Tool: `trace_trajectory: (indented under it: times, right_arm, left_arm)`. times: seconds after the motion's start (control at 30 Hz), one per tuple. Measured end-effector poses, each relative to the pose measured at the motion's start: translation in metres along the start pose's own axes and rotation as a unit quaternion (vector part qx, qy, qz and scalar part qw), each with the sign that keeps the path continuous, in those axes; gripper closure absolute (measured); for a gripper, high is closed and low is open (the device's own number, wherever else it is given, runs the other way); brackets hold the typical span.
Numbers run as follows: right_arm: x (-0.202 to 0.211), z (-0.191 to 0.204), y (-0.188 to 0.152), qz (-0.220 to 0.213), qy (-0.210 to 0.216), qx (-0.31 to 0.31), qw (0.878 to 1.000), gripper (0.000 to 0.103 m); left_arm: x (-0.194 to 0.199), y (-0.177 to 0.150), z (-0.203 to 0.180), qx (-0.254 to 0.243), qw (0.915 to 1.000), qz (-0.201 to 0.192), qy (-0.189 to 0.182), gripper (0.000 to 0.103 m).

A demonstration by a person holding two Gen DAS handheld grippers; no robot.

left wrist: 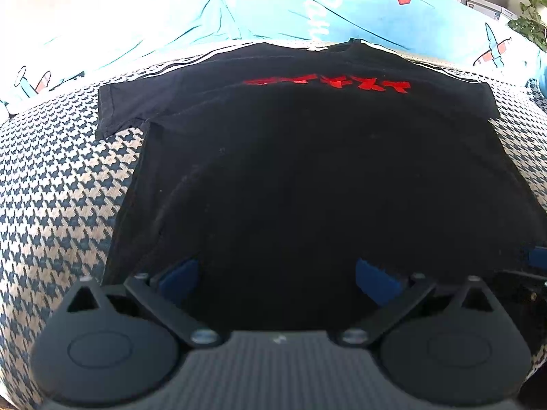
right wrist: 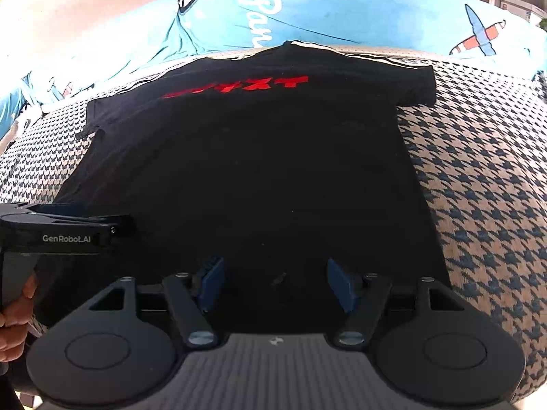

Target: Fold clothes

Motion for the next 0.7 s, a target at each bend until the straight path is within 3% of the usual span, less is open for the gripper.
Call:
trace_trajectory:
  times: [0.7]
  right_arm:
    - [0.001,-0.001,-0.005,0.007,-0.010,-0.013,1.000,0.031]
  left_arm:
    - [0.005,-0.011,-0.002,0.014,0.9999,0.005,0.006,0.000]
Point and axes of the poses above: each gripper's, at about its wrist camera, not at the fingertips, and x roughly against the way its jaws point, z to its left, y to its top, the point moved 9 cm from there along -x, roughly the way its jaws point, and after that the axes turned 15 degrees about z, right-handed, at the moved point
